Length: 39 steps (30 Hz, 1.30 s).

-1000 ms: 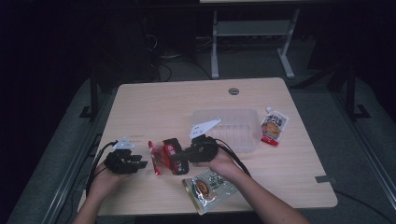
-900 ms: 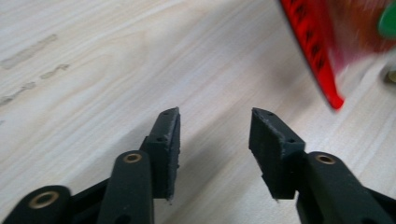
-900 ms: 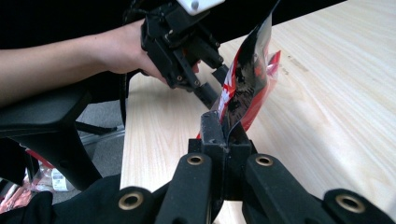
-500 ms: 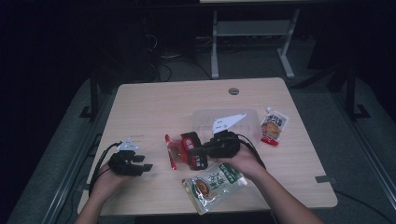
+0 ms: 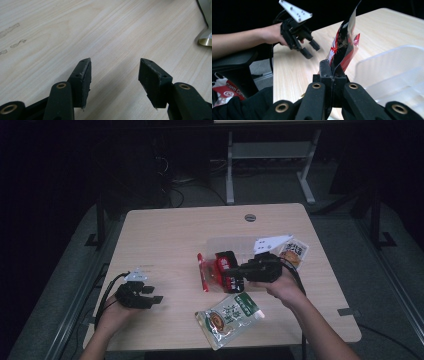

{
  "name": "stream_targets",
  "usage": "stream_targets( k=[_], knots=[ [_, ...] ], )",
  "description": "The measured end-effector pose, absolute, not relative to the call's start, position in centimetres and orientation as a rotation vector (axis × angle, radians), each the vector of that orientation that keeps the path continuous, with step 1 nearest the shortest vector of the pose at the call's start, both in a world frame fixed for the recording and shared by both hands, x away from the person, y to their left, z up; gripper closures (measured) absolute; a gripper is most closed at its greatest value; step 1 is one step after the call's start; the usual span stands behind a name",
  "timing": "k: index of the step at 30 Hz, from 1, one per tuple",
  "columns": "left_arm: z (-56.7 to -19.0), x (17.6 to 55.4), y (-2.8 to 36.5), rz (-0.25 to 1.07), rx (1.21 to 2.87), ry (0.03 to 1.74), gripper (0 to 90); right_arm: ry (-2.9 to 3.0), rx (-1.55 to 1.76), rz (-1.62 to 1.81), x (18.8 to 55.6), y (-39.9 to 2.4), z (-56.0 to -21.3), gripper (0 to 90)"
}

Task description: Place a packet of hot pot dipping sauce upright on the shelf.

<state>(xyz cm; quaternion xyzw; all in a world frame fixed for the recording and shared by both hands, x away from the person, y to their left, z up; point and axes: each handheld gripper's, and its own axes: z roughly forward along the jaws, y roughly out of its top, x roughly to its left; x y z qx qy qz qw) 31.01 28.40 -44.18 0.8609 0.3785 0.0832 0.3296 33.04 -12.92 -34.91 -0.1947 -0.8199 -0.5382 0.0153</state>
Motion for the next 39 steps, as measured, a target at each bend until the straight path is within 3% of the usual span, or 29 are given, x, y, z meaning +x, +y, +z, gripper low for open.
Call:
stream_targets(
  k=[15, 39],
  knots=[
    [-44.1, 30.9, 28.4, 0.234, 2.248, 0.973, 41.6, -2.579, -0.811, -1.745, 34.2, -19.0, -33.3, 89.7],
    [-44.3, 31.0, 28.5, 0.249, 2.257, 0.948, 39.0, -2.603, -1.115, -1.757, 35.9, -25.1, -33.9, 89.7]
  ],
)
